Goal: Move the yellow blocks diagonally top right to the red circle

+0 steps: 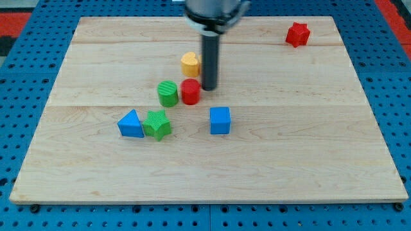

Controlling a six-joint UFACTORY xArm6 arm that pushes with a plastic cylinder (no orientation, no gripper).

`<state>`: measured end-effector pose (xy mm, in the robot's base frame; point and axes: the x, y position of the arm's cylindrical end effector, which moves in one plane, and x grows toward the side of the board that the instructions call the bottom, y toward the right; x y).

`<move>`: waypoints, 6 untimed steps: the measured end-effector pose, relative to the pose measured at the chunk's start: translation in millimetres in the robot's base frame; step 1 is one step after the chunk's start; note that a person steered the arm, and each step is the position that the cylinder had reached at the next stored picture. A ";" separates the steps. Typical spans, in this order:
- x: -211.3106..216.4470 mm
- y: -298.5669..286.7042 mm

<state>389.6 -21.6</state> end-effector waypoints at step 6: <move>-39.9 82.3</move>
